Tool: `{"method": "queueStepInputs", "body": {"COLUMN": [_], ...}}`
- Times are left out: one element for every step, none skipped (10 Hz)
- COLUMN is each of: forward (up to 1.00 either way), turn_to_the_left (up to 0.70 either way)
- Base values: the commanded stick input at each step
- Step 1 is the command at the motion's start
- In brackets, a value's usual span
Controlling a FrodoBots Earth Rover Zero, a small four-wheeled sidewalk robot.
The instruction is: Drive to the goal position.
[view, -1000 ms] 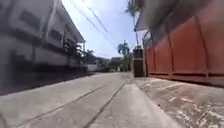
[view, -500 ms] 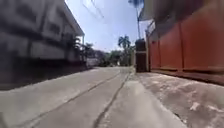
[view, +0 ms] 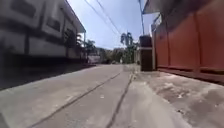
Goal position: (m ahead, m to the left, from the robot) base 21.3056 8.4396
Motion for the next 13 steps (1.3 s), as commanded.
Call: {"method": "queueStepInputs", "body": {"forward": [1.00, 1.00, 1.00, 1.00, 1.00, 1.00, 1.00, 1.00, 1.00, 1.00, 1.00, 1.00, 1.00], "turn_to_the_left": [0.02, 0.02, 0.02, 0.02, 0.02, 0.02, 0.02, 0.02, 0.02, 0.02, 0.02, 0.02, 0.02]}}
